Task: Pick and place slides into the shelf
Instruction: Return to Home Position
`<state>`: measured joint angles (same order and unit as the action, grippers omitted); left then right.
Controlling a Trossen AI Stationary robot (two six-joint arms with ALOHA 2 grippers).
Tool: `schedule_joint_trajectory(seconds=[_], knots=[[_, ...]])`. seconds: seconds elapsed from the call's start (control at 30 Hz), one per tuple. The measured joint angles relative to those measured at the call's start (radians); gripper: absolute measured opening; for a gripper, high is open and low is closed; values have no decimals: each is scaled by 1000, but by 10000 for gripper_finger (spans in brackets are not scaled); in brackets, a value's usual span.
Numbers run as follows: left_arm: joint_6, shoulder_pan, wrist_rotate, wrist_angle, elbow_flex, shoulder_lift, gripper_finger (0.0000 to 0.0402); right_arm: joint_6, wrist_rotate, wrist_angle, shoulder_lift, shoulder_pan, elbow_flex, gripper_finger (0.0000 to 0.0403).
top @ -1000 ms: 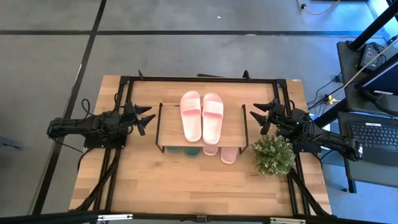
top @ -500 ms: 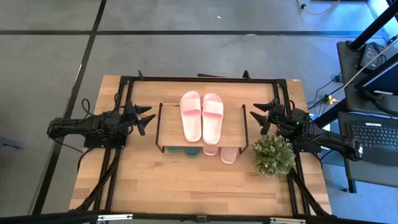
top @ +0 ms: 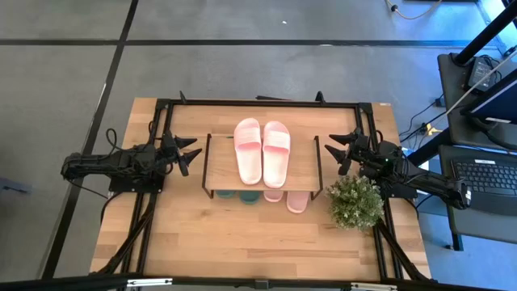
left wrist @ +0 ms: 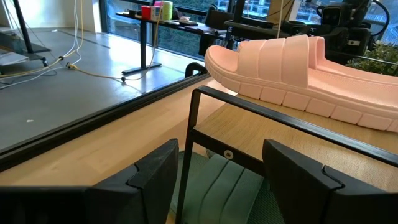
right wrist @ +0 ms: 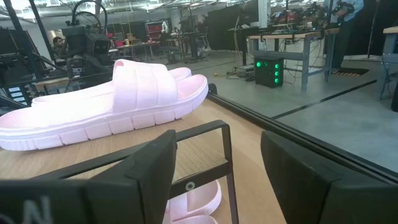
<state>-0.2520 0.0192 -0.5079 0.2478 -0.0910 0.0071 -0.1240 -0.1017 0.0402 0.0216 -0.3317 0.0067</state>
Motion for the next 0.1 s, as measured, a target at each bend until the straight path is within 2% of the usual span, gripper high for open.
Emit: schedule_joint_trajectory(seconds=[0.1], knots=[[0,0,0,0,0,0,225,-1,0,0,0,0,0,234]])
